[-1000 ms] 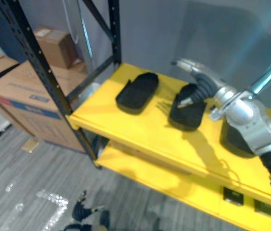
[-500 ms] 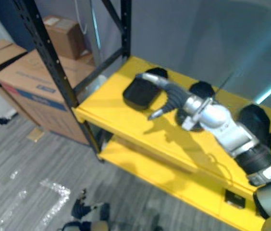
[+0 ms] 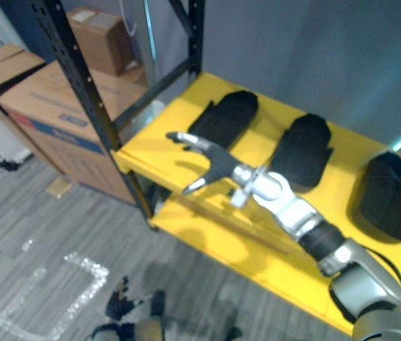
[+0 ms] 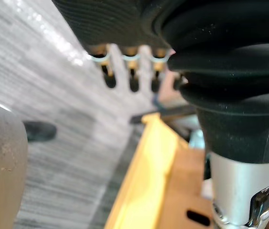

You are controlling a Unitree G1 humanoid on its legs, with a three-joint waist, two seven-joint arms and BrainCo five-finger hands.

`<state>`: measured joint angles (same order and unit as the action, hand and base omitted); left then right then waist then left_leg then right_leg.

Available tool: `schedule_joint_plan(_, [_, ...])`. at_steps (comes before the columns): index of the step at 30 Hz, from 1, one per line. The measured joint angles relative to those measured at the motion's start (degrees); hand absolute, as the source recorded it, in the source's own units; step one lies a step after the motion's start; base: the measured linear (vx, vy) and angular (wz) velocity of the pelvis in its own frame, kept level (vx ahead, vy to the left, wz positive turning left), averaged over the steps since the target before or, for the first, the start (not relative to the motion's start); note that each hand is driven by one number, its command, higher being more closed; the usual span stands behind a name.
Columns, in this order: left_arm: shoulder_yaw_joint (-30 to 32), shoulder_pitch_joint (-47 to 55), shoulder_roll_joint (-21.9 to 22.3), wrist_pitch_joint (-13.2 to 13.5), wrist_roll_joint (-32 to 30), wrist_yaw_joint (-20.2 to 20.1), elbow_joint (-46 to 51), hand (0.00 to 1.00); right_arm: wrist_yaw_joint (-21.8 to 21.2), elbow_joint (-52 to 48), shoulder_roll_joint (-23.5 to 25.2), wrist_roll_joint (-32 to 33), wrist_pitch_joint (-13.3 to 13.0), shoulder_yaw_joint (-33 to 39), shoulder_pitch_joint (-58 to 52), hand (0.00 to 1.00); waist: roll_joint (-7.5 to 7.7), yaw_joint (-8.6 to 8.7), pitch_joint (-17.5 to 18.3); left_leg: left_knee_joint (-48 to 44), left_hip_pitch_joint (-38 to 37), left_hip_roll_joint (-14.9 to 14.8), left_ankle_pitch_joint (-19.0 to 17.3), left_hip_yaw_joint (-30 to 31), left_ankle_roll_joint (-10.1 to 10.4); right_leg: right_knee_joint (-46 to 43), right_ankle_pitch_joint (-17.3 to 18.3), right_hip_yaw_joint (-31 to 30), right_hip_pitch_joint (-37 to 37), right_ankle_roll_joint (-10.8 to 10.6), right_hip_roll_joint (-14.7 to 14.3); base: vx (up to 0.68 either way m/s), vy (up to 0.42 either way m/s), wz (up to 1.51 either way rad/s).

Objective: Walk over and take plastic housings, then place them on the shelf

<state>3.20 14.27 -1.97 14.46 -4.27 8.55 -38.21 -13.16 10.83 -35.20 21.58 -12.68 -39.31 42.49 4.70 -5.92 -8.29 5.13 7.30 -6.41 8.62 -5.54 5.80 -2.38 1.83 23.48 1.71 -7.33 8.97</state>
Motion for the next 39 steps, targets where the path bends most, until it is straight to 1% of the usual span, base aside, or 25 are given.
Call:
schedule_joint_plan(3, [-0.1, 0.0, 0.0, -0.1, 1.0, 0.0, -0.1, 0.00, 0.0, 3.0, 2.2, -0.2, 0.2, -0.2, 0.0, 0.00, -0.07, -0.07, 0.0, 0.0, 0.1, -0.1, 0.0, -0.2, 0.0, 0.0, 0.0, -0.1, -0.2, 0.0, 0.0, 0.01, -0.012, -0.03])
schedule_joint_plan(6, [-0.2, 0.0, 0.0, -0.1, 1.7, 0.1, 0.0, 0.00, 1.1, 5.4, 4.2, -1.8, 0.2, 0.2, 0.4, 0.00, -0.51, -0.22, -0.4, 0.0, 0.7, -0.2, 0.1, -0.1, 0.1, -0.1, 0.1, -0.1, -0.9, 0.1, -0.1, 0.00, 0.000, 0.00])
schedule_joint_plan(8, [-0.6, -0.3, 0.1, -0.1, 1.8, 0.2, 0.0, 0.00, 2.3, 7.6, 5.6, -4.3, 0.2, 0.4, 1.2, 0.00, -0.93, -0.37, -1.1, 0.0, 0.7, -0.2, 0.1, -0.1, 0.1, -0.2, 0.1, -0.1, -0.9, 0.1, -0.1, 0.00, 0.000, 0.00])
schedule_joint_plan(11, [-1.5, -0.9, 0.1, 0.0, 2.1, 0.5, 0.2, 0.00, 4.3, 11.0, 7.3, -7.2, 0.2, 2.5, 2.5, 0.00, -1.21, -1.16, -2.3, 0.0, 0.8, -0.2, 0.1, -0.1, 0.1, -0.2, 0.1, -0.1, -1.0, 0.1, -0.1, 0.00, 0.000, 0.00])
schedule_joint_plan(13, [-1.6, -0.9, 0.1, 0.0, 2.1, 1.2, 0.5, 0.00, 5.5, 13.4, 8.2, -8.9, 0.2, 3.4, 4.0, 0.00, -1.31, -1.28, -2.6, 0.0, 0.9, -0.1, 0.1, -0.1, 0.1, -0.2, 0.1, -0.1, -1.1, 0.1, -0.1, 0.00, 0.000, 0.00])
schedule_joint_plan(15, [-1.6, -0.9, 0.1, 0.0, 2.1, 1.5, 0.6, 0.00, 6.2, 14.7, 9.0, -9.2, 0.2, 4.5, 4.7, 0.00, -1.32, -1.39, -2.6, 0.0, 1.1, -0.1, 0.1, -0.1, 0.1, -0.2, 0.1, 0.0, -1.2, 0.1, -0.1, 0.00, 0.000, 0.00])
schedule_joint_plan(18, [-1.7, -0.9, 0.1, 0.0, 2.1, 1.9, 0.7, 0.00, 7.3, 16.0, 9.4, -10.7, 0.2, 4.7, 6.7, 0.00, -1.44, -1.39, -2.8, 0.0, 1.8, 0.0, 0.1, 0.0, 0.1, -0.2, 0.1, 0.1, -1.8, 0.1, -0.1, 0.00, 0.000, 0.00])
schedule_joint_plan(21, [-1.7, -1.0, 0.2, 0.0, 2.2, 2.5, 1.5, 0.00, 8.3, 18.3, 10.5, -12.1, 0.2, 6.5, 8.1, 0.00, -1.64, -1.49, -4.0, 0.0, 1.8, 0.0, 0.2, 0.2, 0.1, -0.3, 0.1, 0.2, -1.8, 0.1, -0.1, -0.01, -0.002, 0.02])
schedule_joint_plan(25, [-1.8, -1.0, 0.2, 0.0, 2.2, 2.6, 1.5, 0.00, 9.5, 20.3, 11.1, -13.5, 0.2, 6.9, 8.7, 0.00, -1.65, -1.55, -4.0, 0.0, 1.8, 0.0, 0.2, 0.1, 0.1, -0.3, 0.1, 0.2, -1.8, 0.1, -0.1, 0.00, 0.000, 0.00])
schedule_joint_plan(28, [-1.9, -1.0, 0.2, 0.0, 2.2, 2.7, 1.5, 0.00, 9.6, 22.2, 11.6, -13.5, 0.4, 8.1, 9.6, 0.00, -1.78, -1.55, -4.1, 0.0, 1.8, 0.0, 0.2, 0.1, 0.1, -0.3, 0.1, 0.2, -1.8, 0.1, -0.1, 0.00, 0.000, 0.00])
schedule_joint_plan(33, [-2.2, -1.2, 0.3, -0.1, 2.2, 2.7, 1.5, 0.00, 9.5, 22.3, 11.6, -13.3, 0.4, 8.9, 10.5, 0.00, -2.38, -1.54, -4.7, 0.0, 1.7, -0.1, 0.2, 0.1, 0.1, -0.5, 0.2, 0.2, -1.8, 0.2, -0.1, 0.00, 0.000, 0.00])
schedule_joint_plan(39, [-2.2, -1.2, 0.3, -0.1, 2.2, 2.7, 1.5, 0.00, 9.5, 22.3, 11.7, -13.3, 0.4, 8.9, 10.8, 0.00, -2.40, -1.55, -4.9, 0.0, 1.7, -0.2, 0.2, -0.1, 0.1, -0.4, 0.2, 0.1, -1.8, 0.2, -0.1, 0.00, 0.000, 0.00])
